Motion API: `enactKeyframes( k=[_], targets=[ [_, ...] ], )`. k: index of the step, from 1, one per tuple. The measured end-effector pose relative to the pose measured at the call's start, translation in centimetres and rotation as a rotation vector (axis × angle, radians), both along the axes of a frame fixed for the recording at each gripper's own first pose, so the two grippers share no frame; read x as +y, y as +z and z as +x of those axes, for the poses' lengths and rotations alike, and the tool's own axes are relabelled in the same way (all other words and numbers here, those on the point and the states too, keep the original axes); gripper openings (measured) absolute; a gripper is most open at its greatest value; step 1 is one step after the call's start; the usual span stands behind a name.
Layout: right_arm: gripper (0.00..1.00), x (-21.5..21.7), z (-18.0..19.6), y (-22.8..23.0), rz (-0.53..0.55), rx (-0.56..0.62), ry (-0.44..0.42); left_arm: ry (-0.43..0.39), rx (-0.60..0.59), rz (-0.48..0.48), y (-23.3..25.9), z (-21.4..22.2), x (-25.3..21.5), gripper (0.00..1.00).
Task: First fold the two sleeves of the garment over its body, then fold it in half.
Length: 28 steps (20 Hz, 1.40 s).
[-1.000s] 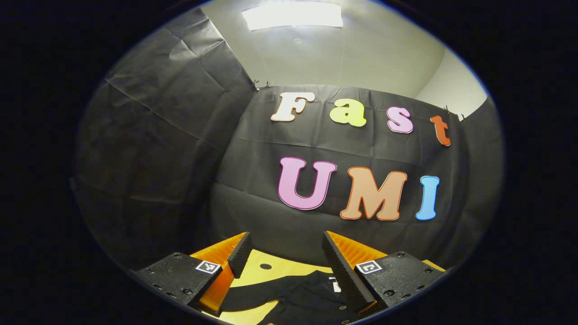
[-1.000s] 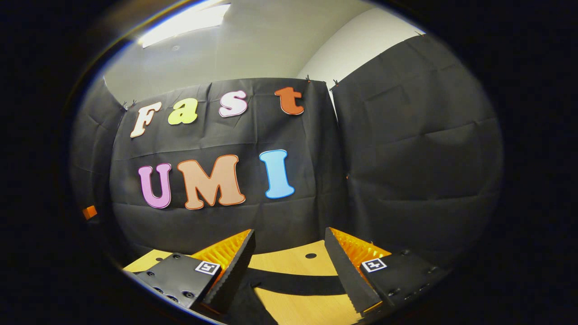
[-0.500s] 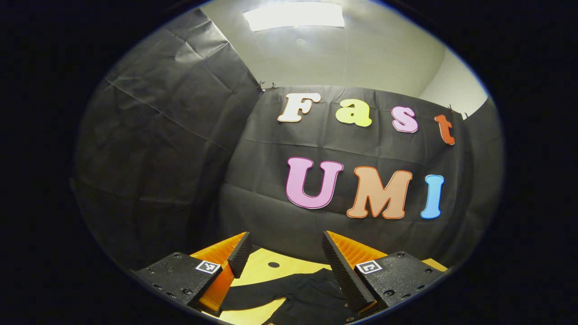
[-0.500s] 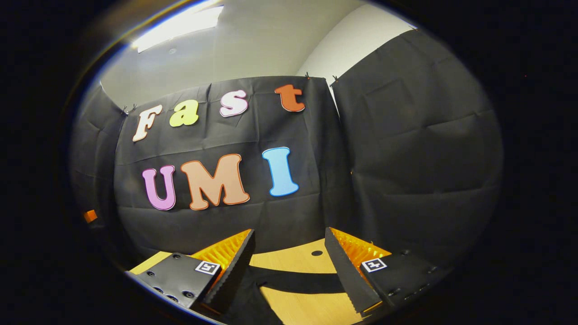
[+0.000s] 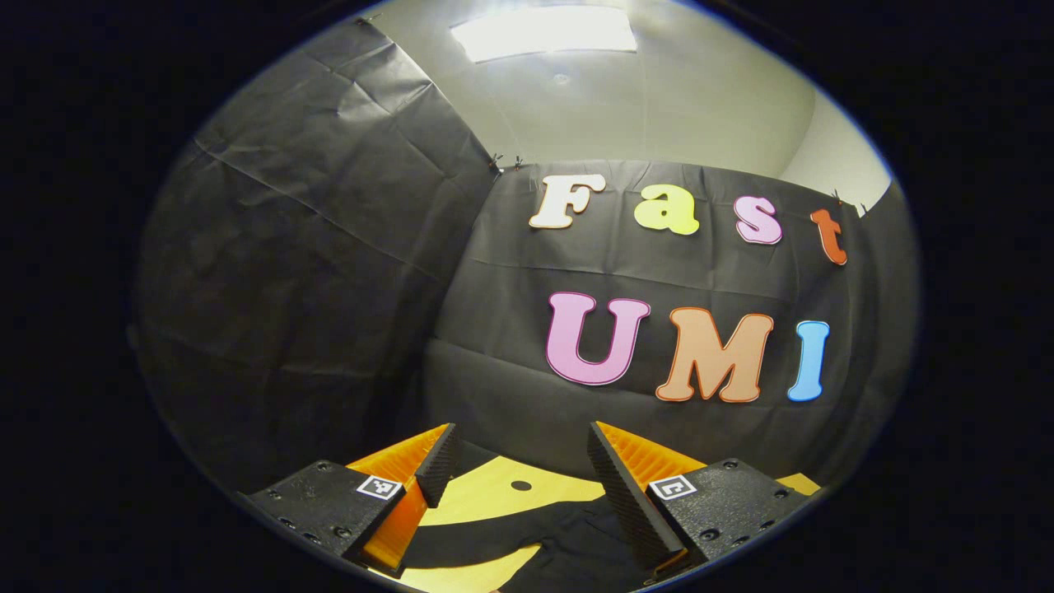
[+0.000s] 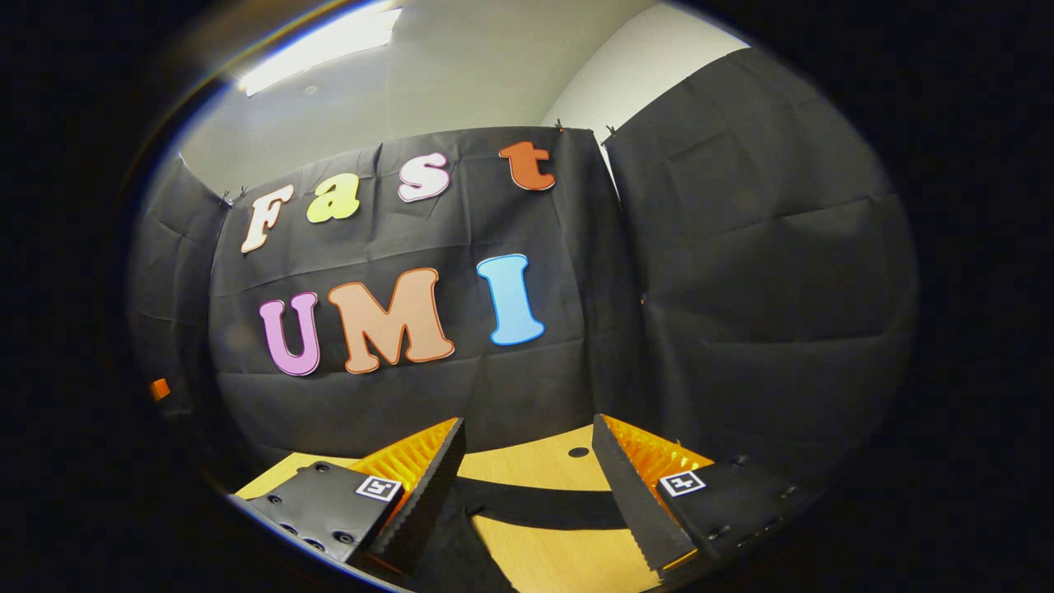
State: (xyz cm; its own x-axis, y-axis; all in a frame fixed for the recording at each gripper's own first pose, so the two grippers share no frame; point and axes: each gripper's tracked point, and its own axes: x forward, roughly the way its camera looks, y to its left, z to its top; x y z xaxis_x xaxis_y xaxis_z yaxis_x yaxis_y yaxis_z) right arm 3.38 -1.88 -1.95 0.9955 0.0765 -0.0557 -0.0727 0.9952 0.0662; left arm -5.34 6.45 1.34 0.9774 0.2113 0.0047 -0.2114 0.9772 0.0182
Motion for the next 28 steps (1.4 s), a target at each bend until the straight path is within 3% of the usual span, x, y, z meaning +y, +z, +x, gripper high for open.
enactKeyframes(
  k=[8,12,15,16,17,19,20,21,22,24,25,26,28],
  targets=[
    [0.98,-4.8,6.7,-5.2,-0.073,0.122,-0.054,0.03,0.01,0.034,0.2,0.0,0.3,0.92],
    [0.98,-8.7,11.0,-11.8,-0.1,0.26,-0.102,0.077,0.033,0.044,-0.1,-0.9,1.4,0.92],
    [0.94,-10.2,13.9,-17.2,-0.041,0.387,-0.112,0.131,0.042,0.065,0.0,-2.0,2.7,0.91],
    [0.98,-10.7,14.9,-19.2,-0.023,0.438,-0.117,0.147,0.049,0.063,-0.2,-2.3,2.9,0.91],
    [0.93,-11.0,15.8,-21.5,-0.015,0.494,-0.123,0.156,0.058,0.058,-0.4,-2.5,2.8,0.92],
    [0.98,-11.9,17.4,-25.8,-0.031,0.62,-0.148,0.168,0.077,0.054,-0.9,-3.0,2.7,0.92],
    [0.94,-12.5,17.9,-27.6,-0.032,0.666,-0.159,0.174,0.084,0.057,-1.0,-3.1,2.5,0.93],
    [0.99,-13.0,18.1,-28.9,-0.027,0.705,-0.171,0.182,0.09,0.061,-1.1,-3.3,2.4,0.93],
    [0.94,-13.4,18.4,-30.0,-0.022,0.74,-0.176,0.19,0.096,0.065,-1.3,-3.6,2.3,0.92],
    [0.99,-13.8,18.6,-31.4,-0.03,0.785,-0.184,0.2,0.117,0.069,-1.9,-4.2,1.9,0.92],
    [0.94,-13.7,18.7,-31.9,-0.035,0.793,-0.184,0.201,0.123,0.07,-1.9,-4.4,1.6,0.92],
    [0.99,-13.7,19.0,-32.2,-0.046,0.797,-0.185,0.206,0.125,0.074,-1.9,-4.5,1.2,0.93],
    [0.95,-14.2,18.4,-33.8,-0.083,0.839,-0.18,0.211,0.126,0.07,-1.9,-4.7,0.6,0.92]
  ],
)
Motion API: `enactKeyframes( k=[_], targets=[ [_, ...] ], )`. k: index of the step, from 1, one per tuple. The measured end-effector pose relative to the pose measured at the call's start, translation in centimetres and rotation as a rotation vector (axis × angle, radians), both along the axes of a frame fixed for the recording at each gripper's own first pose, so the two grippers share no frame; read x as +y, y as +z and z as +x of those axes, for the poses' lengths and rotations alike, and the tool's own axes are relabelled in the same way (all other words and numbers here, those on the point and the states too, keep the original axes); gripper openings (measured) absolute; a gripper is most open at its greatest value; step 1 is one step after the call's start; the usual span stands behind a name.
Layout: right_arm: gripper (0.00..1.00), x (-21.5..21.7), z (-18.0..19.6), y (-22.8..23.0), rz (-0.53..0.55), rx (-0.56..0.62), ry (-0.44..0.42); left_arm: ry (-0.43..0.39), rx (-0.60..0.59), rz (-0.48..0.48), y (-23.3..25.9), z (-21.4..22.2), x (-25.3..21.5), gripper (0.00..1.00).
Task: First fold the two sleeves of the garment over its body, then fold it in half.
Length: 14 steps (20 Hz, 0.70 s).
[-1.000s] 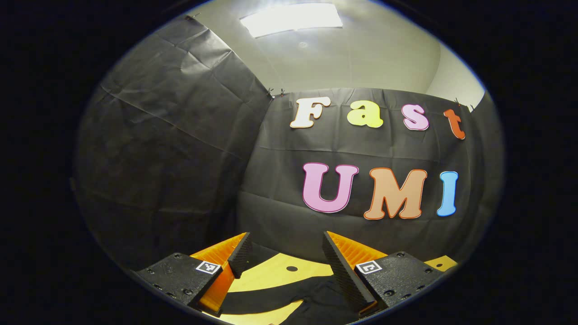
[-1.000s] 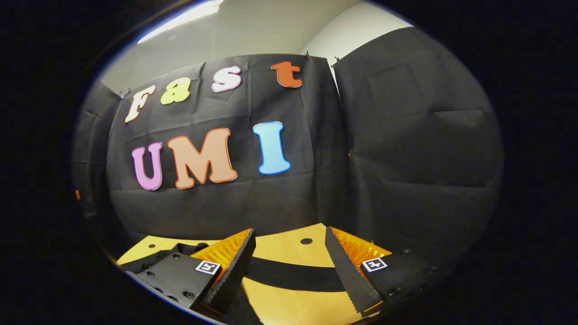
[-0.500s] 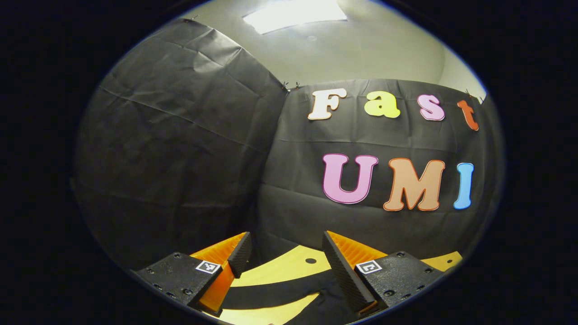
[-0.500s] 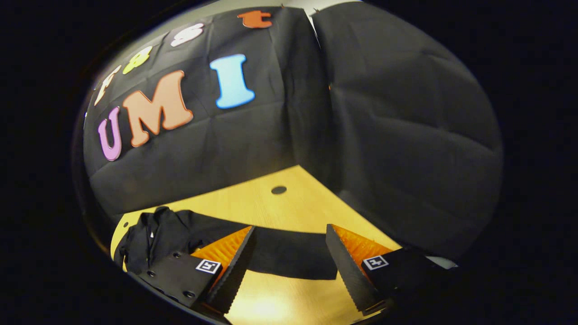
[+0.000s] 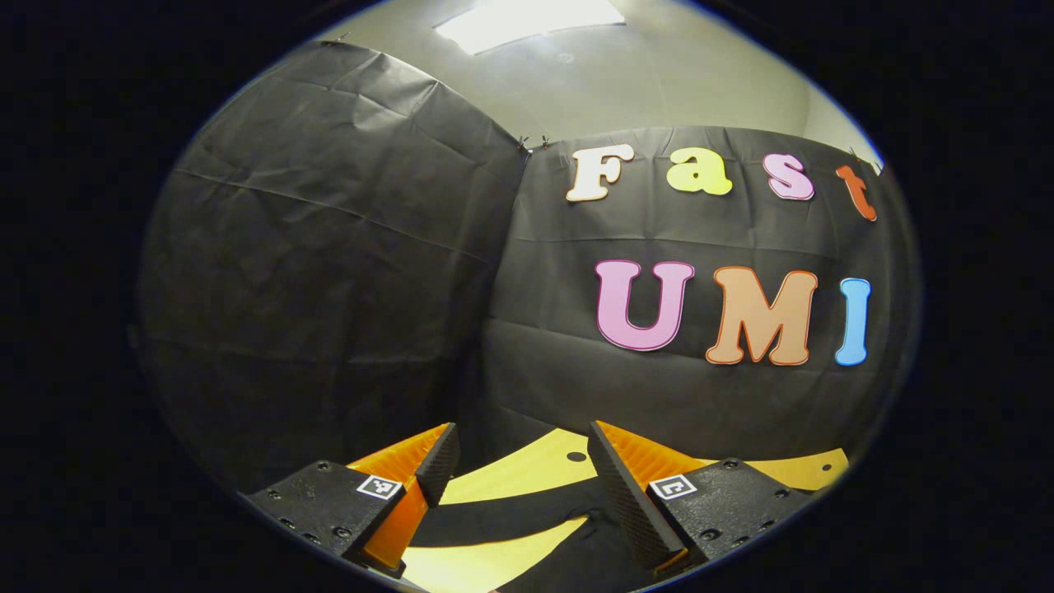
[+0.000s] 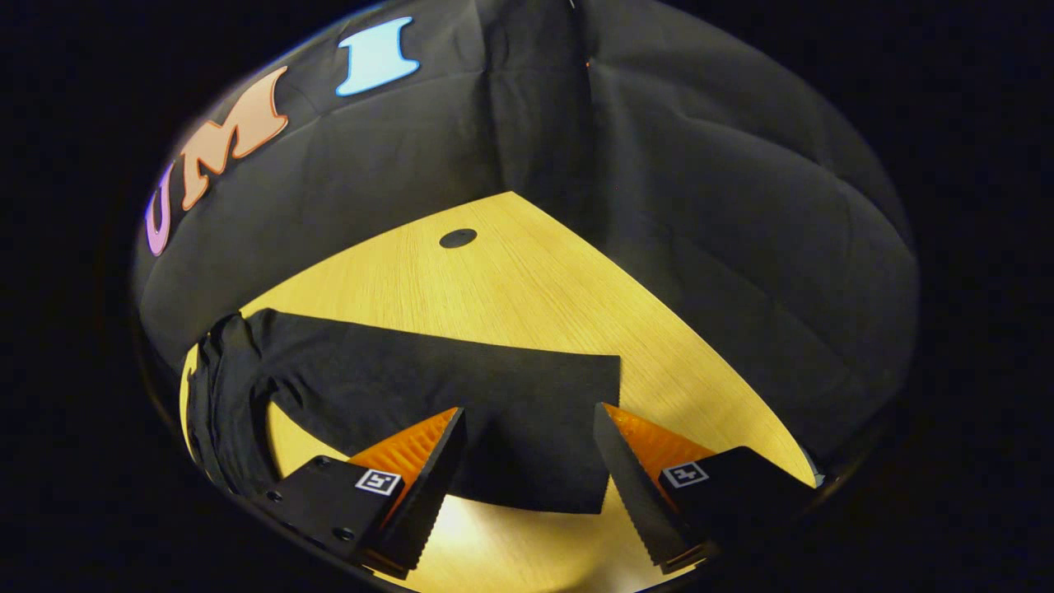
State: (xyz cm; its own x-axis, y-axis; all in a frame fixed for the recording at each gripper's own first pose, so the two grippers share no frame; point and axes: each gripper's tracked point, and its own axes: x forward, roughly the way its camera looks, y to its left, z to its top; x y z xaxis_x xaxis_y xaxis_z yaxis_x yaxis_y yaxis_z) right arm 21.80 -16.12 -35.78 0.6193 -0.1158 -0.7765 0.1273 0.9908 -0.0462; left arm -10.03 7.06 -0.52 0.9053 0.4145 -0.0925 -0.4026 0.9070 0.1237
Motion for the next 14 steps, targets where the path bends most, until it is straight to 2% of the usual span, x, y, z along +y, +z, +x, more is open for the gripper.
enactKeyframes(
  k=[1,2,3,6,8,11,12,13,14],
  targets=[
    [0.99,0.0,-0.6,0.3,-0.034,0.018,0.025,-0.002,0.002,-0.004,-0.2,0.0,-0.5,0.93],
    [0.95,-0.2,0.3,0.4,-0.068,-0.017,0.048,-0.009,0.006,-0.005,-0.3,0.1,-1.1,0.92],
    [0.96,-0.4,-0.5,0.1,-0.091,0.002,0.073,-0.019,0.005,-0.002,-0.5,0.4,-1.6,0.92],
    [0.96,-0.4,-0.7,0.1,-0.072,0.0,0.042,-0.06,-0.006,-0.008,-0.4,2.6,-3.2,0.92],
    [0.93,-0.2,-0.6,-0.1,-0.07,-0.004,0.04,-0.088,-0.041,-0.037,0.5,3.5,-4.5,0.92],
    [0.5,0.5,-0.3,0.2,-0.054,-0.022,0.081,-0.151,-0.112,-0.074,2.6,4.7,-6.3,0.92],
    [0.4,1.0,-0.3,0.2,-0.047,-0.022,0.088,-0.157,-0.116,-0.067,2.9,4.9,-6.1,0.92],
    [0.19,1.1,-0.1,0.1,-0.049,-0.027,0.087,-0.159,-0.115,-0.053,3.1,4.8,-5.6,0.92],
    [0.14,1.2,0.0,0.1,-0.052,-0.023,0.081,-0.16,-0.113,-0.038,3.3,4.7,-5.1,0.92]
  ],
)
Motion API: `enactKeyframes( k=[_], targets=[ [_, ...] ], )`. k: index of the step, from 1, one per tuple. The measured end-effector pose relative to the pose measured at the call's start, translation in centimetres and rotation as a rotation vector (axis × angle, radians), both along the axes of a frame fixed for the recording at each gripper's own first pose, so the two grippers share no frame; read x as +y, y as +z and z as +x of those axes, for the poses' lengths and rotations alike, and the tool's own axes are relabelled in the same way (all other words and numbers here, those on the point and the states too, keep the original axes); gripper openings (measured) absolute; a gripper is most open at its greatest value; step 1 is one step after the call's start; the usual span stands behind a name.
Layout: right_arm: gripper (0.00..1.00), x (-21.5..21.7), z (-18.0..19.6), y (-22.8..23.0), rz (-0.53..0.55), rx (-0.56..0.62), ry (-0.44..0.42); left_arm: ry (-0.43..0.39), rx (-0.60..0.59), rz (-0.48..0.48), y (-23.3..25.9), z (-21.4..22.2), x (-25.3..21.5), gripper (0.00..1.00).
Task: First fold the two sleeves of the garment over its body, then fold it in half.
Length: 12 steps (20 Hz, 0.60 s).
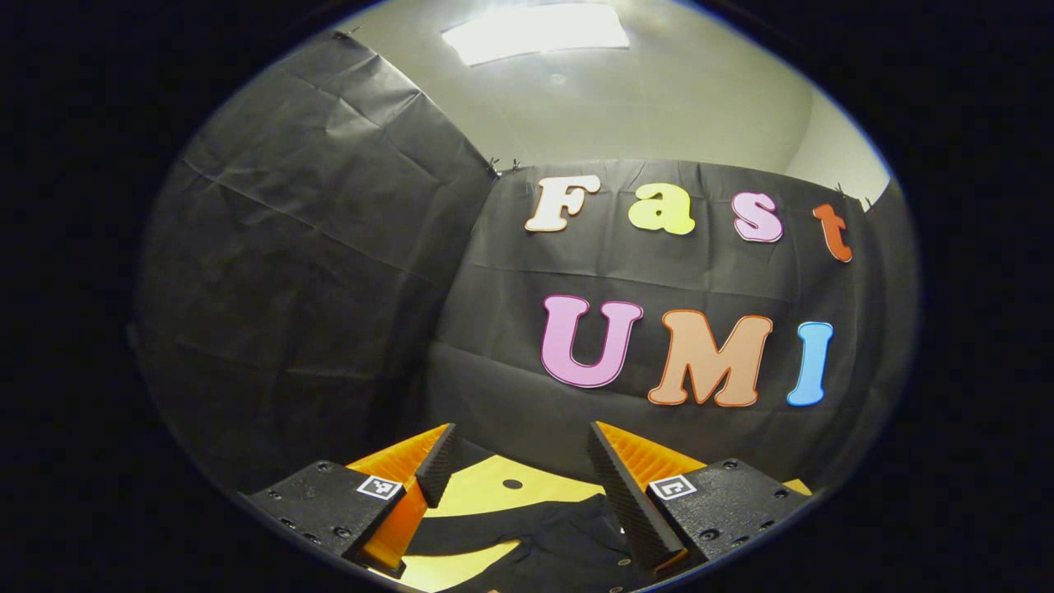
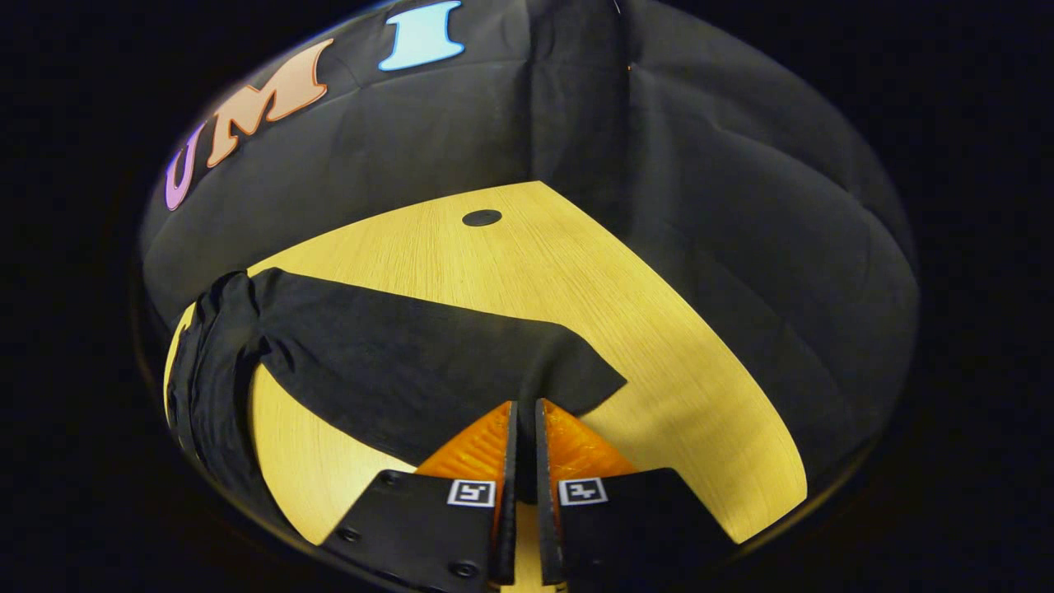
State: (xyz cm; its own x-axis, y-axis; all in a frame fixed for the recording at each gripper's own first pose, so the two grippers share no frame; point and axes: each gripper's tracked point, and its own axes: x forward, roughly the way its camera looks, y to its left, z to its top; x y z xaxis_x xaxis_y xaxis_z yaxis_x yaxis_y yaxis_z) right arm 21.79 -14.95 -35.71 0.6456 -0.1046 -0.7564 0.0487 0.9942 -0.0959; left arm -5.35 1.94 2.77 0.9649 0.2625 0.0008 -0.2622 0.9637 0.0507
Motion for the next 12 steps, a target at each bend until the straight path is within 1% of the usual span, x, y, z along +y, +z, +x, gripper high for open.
enactKeyframes(
  k=[1,2,3,4,5,8,12],
  targets=[
    [0.08,0.1,-0.1,0.0,0.006,0.005,-0.009,0.003,0.002,0.012,0.1,-0.2,0.6,0.92],
    [0.08,0.2,-0.1,0.1,0.023,0.012,-0.027,0.006,0.008,0.016,0.0,-0.3,1.2,0.93],
    [0.02,0.6,-0.3,0.2,0.046,0.021,-0.049,0.006,0.02,0.013,-0.5,-0.4,1.9,0.92],
    [0.03,0.8,-0.2,0.4,0.069,0.025,-0.066,-0.001,0.029,0.009,-0.6,-0.4,2.3,0.93],
    [0.03,0.8,-0.2,0.7,0.081,0.023,-0.08,-0.011,0.032,0.009,-0.8,-0.3,3.0,0.92],
    [0.03,2.0,-0.3,2.8,0.068,-0.013,-0.091,-0.052,0.025,0.016,-1.3,0.9,5.4,0.92],
    [0.03,7.8,0.6,8.0,0.034,-0.112,-0.084,-0.094,0.073,-0.044,-4.0,2.9,9.6,0.92]
  ],
)
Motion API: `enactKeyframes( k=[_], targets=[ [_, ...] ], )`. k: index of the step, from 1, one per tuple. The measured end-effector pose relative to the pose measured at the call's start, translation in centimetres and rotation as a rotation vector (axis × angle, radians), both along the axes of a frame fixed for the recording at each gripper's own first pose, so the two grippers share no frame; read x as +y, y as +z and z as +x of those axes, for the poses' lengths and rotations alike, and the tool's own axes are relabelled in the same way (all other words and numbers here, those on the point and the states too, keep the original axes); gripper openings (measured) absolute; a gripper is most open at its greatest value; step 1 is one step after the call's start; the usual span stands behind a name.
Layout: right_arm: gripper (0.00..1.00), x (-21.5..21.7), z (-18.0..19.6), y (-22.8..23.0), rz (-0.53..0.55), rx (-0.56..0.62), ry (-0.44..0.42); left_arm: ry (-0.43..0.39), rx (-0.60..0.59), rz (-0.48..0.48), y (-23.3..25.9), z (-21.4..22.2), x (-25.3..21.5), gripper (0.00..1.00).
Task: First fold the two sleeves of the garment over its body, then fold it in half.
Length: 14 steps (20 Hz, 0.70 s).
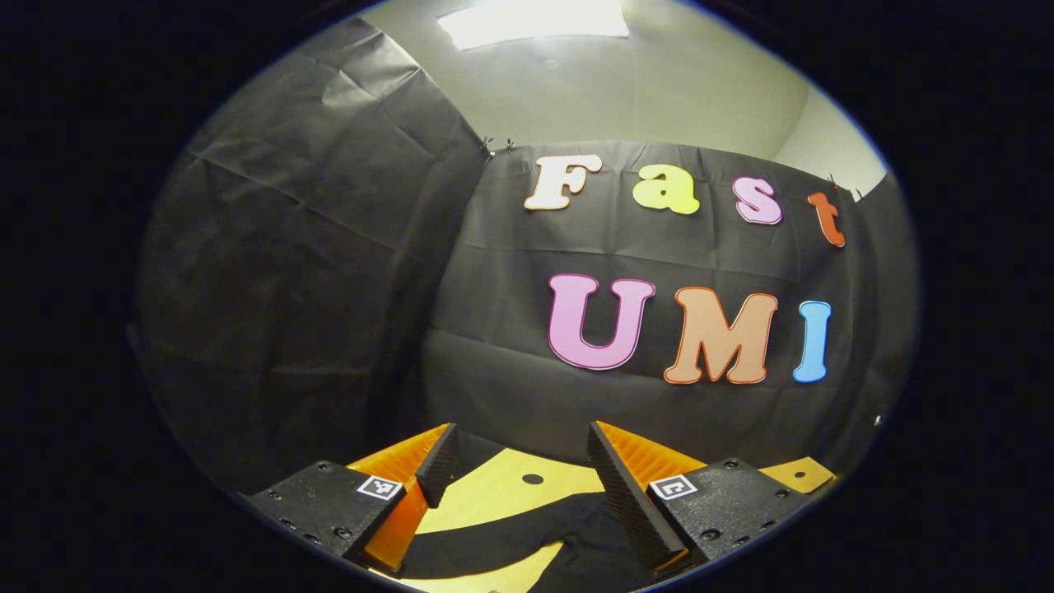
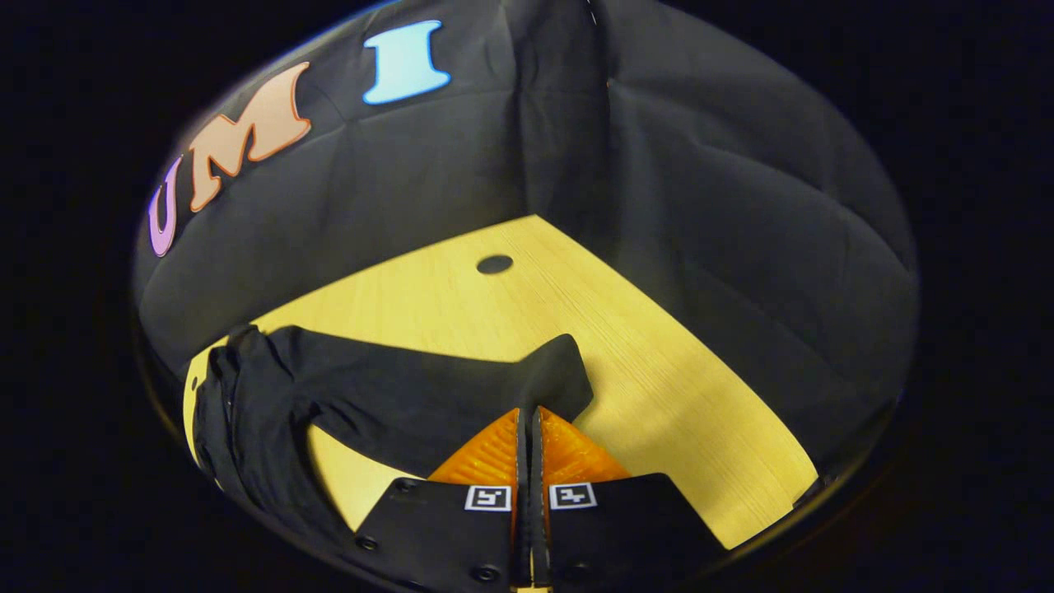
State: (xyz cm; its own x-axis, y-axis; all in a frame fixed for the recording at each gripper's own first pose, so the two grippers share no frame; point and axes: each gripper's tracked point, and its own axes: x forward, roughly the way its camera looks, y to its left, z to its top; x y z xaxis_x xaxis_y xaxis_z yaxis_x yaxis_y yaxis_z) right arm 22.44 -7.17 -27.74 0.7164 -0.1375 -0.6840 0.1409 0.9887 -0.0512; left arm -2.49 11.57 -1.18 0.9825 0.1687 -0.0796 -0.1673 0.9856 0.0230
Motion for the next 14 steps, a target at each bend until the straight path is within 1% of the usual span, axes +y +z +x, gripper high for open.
enactKeyframes(
  k=[2,3,4,7,10,11,12,14],
  targets=[
    [0.03,3.8,0.5,2.9,-0.025,-0.054,0.035,-0.006,0.022,-0.027,-1.1,0.5,2.8,0.93],
    [0.03,6.1,0.5,3.4,-0.032,-0.069,0.059,-0.002,0.033,-0.035,-1.6,0.8,4.2,0.92],
    [0.03,9.0,0.7,4.2,-0.037,-0.083,0.088,0.004,0.041,-0.043,-1.9,1.0,5.6,0.92],
    [0.02,18.2,2.0,6.1,-0.06,-0.139,0.209,0.03,0.048,-0.052,-2.5,1.1,9.4,0.92],
    [0.02,28.5,2.5,6.1,-0.082,-0.164,0.371,0.094,0.071,-0.044,-3.7,0.2,13.4,0.92],
    [0.02,32.3,2.2,5.5,-0.093,-0.163,0.43,0.115,0.085,-0.048,-4.4,-0.4,14.5,0.93],
    [0.02,35.8,1.8,4.8,-0.106,-0.157,0.492,0.137,0.101,-0.054,-5.0,-1.0,15.6,0.92],
    [0.03,41.8,-0.1,2.6,-0.117,-0.115,0.621,0.178,0.125,-0.071,-6.1,-2.0,17.4,0.92]
  ],
)
